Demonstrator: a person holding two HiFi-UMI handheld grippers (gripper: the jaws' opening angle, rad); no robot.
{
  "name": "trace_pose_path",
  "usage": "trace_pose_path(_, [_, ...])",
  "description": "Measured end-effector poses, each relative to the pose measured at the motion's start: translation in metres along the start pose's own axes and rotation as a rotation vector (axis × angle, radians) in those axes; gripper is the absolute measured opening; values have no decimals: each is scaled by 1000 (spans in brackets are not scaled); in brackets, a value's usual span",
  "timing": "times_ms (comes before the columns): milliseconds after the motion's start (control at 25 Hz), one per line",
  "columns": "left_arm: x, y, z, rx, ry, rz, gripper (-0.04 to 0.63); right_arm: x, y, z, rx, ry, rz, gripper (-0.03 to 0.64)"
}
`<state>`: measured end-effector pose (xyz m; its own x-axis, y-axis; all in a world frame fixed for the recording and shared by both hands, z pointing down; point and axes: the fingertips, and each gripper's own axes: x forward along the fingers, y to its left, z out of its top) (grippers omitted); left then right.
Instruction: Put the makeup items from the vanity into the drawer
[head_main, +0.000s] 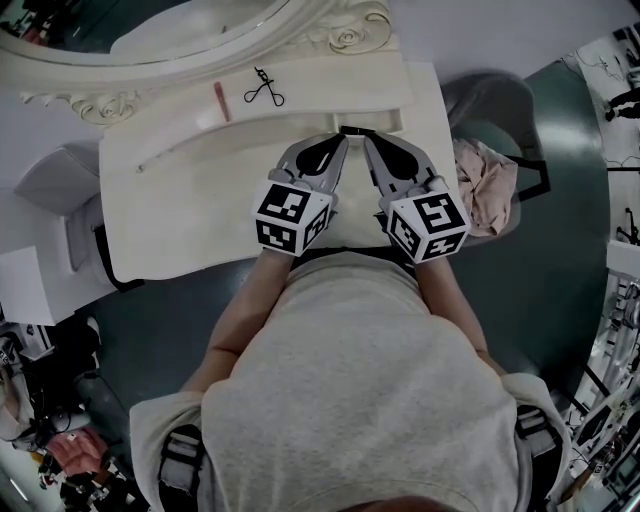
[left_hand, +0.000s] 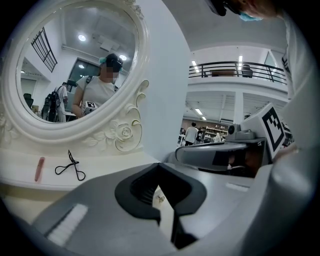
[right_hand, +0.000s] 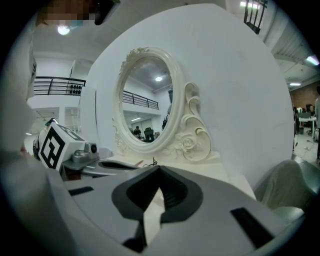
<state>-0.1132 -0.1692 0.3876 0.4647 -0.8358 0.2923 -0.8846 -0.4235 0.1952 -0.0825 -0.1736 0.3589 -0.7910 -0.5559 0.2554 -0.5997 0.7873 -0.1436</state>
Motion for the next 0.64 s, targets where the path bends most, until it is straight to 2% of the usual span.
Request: trace_pose_path(640, [-2,6,-1,-18,8,14,9,0,0,2,4,-6,-6,8])
